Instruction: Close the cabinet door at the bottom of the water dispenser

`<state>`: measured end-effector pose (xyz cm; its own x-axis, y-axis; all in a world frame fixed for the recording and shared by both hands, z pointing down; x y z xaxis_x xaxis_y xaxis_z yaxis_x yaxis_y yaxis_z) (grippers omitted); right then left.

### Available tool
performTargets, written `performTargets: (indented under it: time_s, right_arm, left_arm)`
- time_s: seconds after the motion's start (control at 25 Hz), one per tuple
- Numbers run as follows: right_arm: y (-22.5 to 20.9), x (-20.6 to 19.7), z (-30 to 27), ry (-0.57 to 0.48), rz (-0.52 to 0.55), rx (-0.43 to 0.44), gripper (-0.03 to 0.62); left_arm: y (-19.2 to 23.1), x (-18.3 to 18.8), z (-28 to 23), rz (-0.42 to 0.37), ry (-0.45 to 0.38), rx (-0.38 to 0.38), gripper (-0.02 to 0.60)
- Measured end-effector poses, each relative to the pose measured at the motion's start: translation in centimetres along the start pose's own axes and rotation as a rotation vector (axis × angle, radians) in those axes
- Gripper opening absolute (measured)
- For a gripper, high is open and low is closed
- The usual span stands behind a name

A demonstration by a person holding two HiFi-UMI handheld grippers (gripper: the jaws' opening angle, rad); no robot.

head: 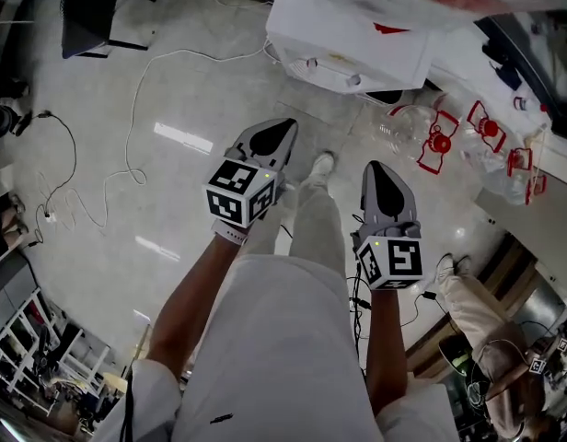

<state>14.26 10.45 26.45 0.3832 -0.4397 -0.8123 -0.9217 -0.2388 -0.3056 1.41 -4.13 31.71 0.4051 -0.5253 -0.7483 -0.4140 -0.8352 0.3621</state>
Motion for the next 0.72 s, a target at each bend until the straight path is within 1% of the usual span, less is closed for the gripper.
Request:
performTargets:
  time_s: [0.2,0.44,0.6,0.72]
  right_arm:
    - [2.1,2.5,1.4,-0.04,0.0,0.014,0.01]
    - [4.6,5.6,3.2,-0.082,0.049,0.067,0.011]
    - [6.2,7.3,4.3,-0.097,0.086,0.095,0.011]
    - [7.0,8.0,5.2,-0.109,0.106,0.097,0.011]
  left_arm:
    - [-0.9,3.5,4.6,-0.023,-0.077,-0.001,0.005]
    - [-3.1,7.1,10.2,-0.08,-0.16,-0.004,0.005]
    - [-4.2,8.8,13.4,-0.093,-0.196,-0.013,0.005]
    - [-4.6,9.5,15.9,-0.101,-0.219,-0.011,0.006]
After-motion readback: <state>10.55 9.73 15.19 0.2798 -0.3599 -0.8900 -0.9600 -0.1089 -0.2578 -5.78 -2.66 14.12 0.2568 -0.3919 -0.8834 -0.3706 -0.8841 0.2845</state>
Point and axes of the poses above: the fingertips, and each gripper's own axes: z backward along the fingers, y to its left, x out of its top, the point moved 5 cm from there along z, backward along the fingers, and after that the axes turned 5 degrees about -z, right-handed, at the moved point
